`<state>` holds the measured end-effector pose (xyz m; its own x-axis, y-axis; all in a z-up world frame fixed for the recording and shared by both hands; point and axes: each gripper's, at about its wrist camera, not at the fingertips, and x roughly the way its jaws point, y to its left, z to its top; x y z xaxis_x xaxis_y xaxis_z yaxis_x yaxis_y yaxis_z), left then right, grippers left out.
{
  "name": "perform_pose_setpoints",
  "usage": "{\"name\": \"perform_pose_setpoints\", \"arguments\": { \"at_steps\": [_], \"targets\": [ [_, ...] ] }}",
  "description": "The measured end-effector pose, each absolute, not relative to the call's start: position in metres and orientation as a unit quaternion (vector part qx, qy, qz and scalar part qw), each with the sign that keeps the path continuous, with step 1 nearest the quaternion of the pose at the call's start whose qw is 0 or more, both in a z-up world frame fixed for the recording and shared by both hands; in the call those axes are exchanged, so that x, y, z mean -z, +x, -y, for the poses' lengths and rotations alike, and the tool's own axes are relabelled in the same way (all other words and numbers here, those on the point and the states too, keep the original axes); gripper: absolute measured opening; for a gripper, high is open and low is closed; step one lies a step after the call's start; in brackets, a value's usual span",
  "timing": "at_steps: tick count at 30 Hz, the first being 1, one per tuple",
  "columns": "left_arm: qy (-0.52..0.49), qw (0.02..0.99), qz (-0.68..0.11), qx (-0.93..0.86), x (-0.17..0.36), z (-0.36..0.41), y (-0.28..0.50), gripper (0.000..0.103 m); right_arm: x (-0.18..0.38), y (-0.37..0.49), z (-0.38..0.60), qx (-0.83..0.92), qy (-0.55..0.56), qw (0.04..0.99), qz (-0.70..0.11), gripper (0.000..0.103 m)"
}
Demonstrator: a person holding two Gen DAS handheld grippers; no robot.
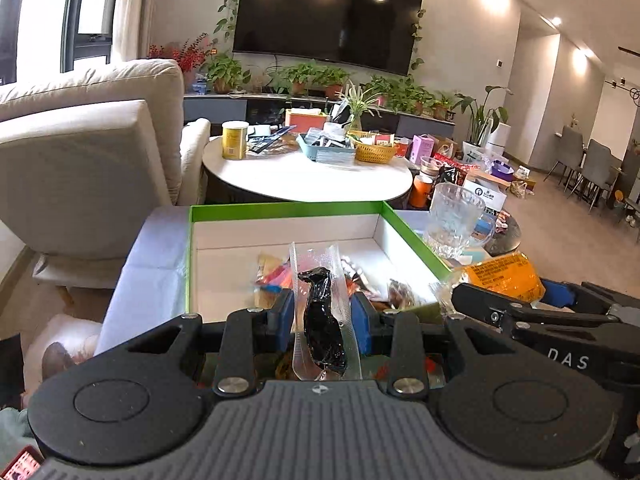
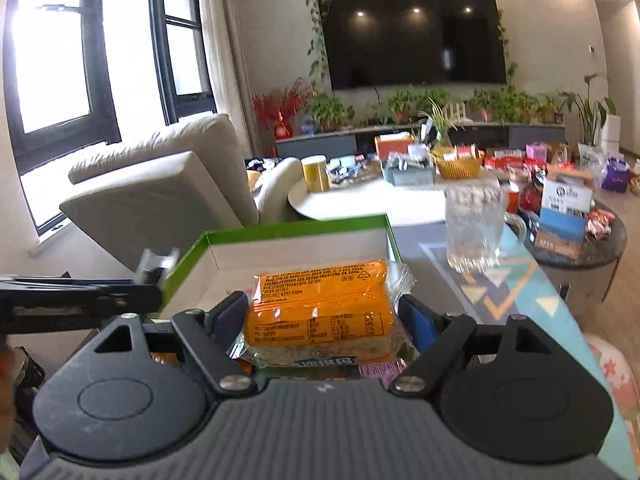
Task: Organize snacks
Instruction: 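Lift both held snacks and carry them over the green box, then lower both snacks into the box and open both grippers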
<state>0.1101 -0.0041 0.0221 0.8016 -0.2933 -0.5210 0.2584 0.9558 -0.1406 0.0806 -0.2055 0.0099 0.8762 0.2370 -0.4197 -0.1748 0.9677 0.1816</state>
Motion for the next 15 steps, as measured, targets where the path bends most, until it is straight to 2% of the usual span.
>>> {"name": "perform_pose_setpoints", "arguments": {
  "at_steps": [15],
  "targets": [
    [-0.032, 0.948, -0.284, 0.136, -0.008, -0.011, 0.178, 0.029, -0.003, 0.14, 0.185, -0.102, 0.05, 0.966, -0.234, 0.058]
  ]
}}
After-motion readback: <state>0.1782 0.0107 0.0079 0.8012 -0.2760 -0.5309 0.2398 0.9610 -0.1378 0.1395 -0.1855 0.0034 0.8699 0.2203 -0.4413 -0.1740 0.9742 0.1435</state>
